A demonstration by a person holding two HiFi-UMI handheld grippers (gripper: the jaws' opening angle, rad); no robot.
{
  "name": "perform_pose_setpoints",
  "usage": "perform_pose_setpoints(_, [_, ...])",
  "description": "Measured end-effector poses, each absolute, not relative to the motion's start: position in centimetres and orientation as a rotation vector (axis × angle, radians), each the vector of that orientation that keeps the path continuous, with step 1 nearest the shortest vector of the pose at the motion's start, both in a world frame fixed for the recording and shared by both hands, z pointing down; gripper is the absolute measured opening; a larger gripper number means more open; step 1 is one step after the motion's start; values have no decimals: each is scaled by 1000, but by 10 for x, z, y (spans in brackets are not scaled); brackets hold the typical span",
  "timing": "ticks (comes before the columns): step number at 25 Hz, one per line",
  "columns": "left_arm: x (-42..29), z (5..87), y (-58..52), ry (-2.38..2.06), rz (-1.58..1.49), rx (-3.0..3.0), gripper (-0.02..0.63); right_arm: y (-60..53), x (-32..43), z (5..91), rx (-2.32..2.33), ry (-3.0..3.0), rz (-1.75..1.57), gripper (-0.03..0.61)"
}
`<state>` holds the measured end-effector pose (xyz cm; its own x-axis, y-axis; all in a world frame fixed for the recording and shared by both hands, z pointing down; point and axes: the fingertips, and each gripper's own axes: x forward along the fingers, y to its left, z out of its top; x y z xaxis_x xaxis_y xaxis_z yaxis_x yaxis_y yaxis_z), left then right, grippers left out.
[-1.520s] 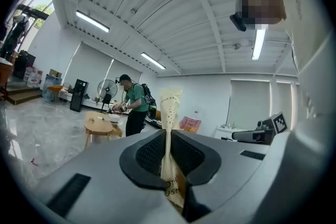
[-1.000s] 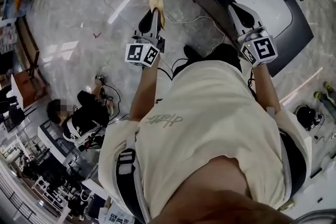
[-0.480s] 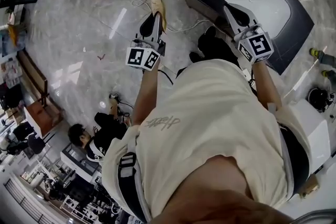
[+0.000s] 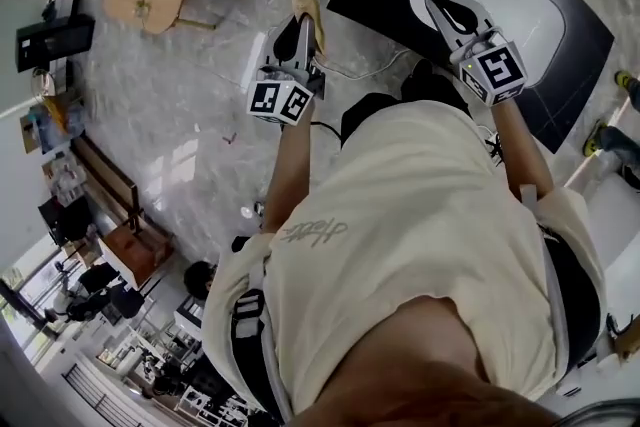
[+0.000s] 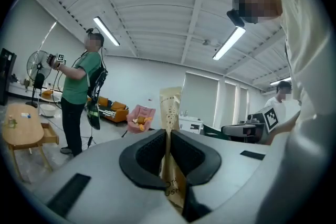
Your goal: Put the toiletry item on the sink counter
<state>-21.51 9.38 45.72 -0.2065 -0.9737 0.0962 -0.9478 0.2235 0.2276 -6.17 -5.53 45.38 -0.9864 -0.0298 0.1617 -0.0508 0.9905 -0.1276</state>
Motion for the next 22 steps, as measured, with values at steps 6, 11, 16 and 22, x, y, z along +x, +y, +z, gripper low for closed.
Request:
perform_pose_setpoints(6, [-221, 476, 28, -2094, -188, 1909, 31, -90, -40, 470, 268, -2923, 242, -6])
perform_pose_setpoints(11, [-240, 483, -3, -1957, -189, 1992, 31, -98, -49, 466, 436, -2876, 209, -6])
perform_pose_setpoints(16, [-235, 505, -31, -1730, -111, 2118, 29, -100, -52, 459, 659, -2792, 189, -6])
perform_pose_setpoints(22, [-239, 545, -64, -1573, -42, 2096, 29, -110, -61, 463, 836, -2717, 198, -5])
